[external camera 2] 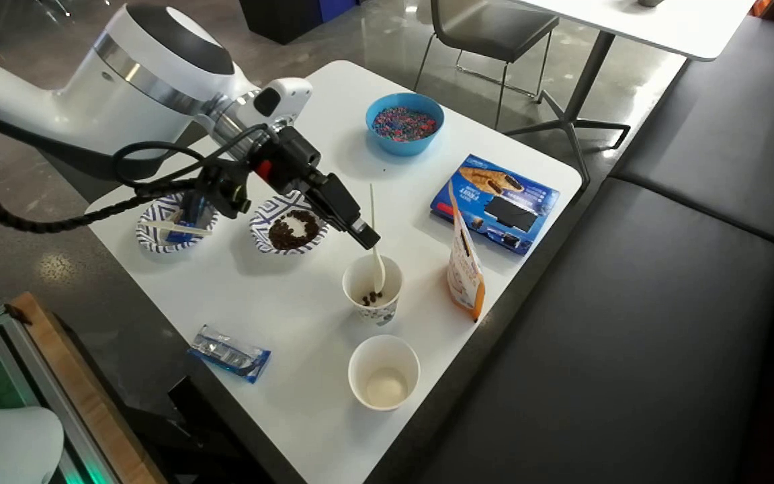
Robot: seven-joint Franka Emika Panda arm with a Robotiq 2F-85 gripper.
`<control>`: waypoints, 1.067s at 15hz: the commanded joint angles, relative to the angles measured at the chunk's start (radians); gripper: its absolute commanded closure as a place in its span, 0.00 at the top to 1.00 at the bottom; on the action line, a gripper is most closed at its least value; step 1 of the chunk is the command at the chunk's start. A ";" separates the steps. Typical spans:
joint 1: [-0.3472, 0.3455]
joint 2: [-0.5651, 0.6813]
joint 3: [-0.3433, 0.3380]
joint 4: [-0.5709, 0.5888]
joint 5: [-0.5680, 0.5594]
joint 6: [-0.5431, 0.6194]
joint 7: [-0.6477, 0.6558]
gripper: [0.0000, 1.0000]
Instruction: Use the spoon to put some of the brown objects into the cup
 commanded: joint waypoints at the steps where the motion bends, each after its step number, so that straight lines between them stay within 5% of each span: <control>1: 0.012 -0.093 0.018 -0.079 -0.037 -0.038 0.032 0.03; 5: 0.049 -0.227 0.065 -0.159 -0.075 -0.113 -0.054 0.03; 10: 0.091 -0.402 0.103 -0.213 -0.100 -0.044 -0.323 0.03; 16: 0.181 -0.434 0.171 -0.193 -0.060 -0.077 -0.632 0.03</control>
